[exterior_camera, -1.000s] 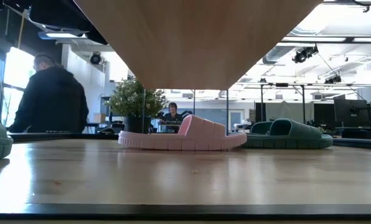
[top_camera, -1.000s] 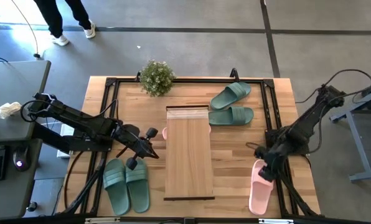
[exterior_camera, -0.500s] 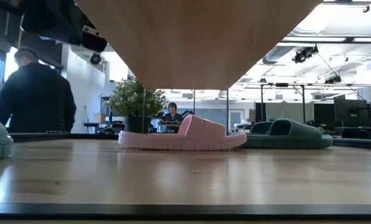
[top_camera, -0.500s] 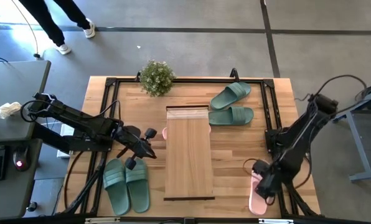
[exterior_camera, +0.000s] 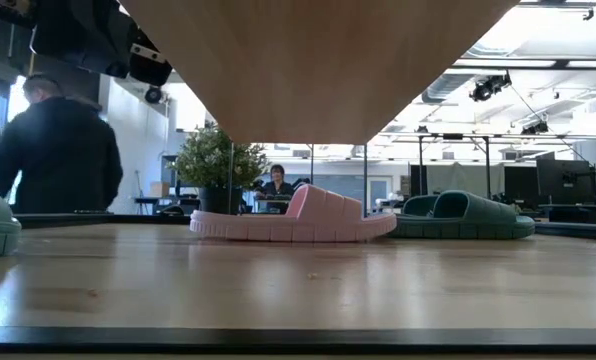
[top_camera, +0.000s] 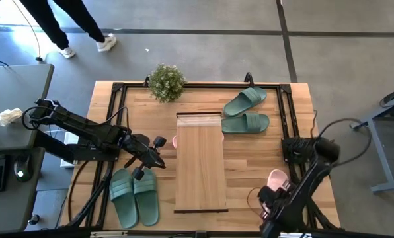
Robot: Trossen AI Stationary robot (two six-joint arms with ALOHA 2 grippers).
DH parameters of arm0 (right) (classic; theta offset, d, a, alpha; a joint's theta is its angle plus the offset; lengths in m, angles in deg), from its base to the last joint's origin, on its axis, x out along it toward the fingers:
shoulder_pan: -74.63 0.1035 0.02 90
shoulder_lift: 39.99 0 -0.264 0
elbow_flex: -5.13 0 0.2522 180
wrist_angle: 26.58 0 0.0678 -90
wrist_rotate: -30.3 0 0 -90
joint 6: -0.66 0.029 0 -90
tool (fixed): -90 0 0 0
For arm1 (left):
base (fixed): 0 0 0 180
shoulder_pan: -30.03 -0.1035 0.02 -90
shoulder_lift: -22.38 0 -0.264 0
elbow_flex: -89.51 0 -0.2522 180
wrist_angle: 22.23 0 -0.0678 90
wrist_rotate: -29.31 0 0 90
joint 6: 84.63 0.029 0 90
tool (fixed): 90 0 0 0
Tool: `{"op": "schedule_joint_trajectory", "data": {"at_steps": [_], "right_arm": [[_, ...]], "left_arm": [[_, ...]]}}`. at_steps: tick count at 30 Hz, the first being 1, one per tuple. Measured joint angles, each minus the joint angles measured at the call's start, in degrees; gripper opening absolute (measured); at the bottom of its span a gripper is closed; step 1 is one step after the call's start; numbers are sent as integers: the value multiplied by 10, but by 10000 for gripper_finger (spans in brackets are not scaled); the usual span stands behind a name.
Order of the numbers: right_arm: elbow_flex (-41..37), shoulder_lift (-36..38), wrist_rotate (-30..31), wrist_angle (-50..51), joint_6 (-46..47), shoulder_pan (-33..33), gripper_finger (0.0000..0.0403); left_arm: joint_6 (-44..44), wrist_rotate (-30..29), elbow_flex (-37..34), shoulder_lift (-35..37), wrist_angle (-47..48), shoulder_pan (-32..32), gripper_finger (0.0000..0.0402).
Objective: Pick and place slides into the shelf
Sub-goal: Put the pink slide under the shelf aligned with the other pink slide
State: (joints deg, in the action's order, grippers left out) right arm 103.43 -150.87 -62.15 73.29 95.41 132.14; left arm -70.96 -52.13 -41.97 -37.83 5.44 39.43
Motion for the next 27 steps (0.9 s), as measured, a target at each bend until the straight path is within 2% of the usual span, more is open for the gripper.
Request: {"op": "schedule_joint_trajectory", "data": {"at_steps": [6,11,27], "right_arm": [[6,-80,-42,-7,16,10,133],[6,-112,-46,-7,29,10,133],[6,-82,-70,35,29,8,133]], "left_arm": [[12,0,0,0,0,0,1],[13,0,0,0,0,0,1],[11,0,0,0,0,0,1]]}}
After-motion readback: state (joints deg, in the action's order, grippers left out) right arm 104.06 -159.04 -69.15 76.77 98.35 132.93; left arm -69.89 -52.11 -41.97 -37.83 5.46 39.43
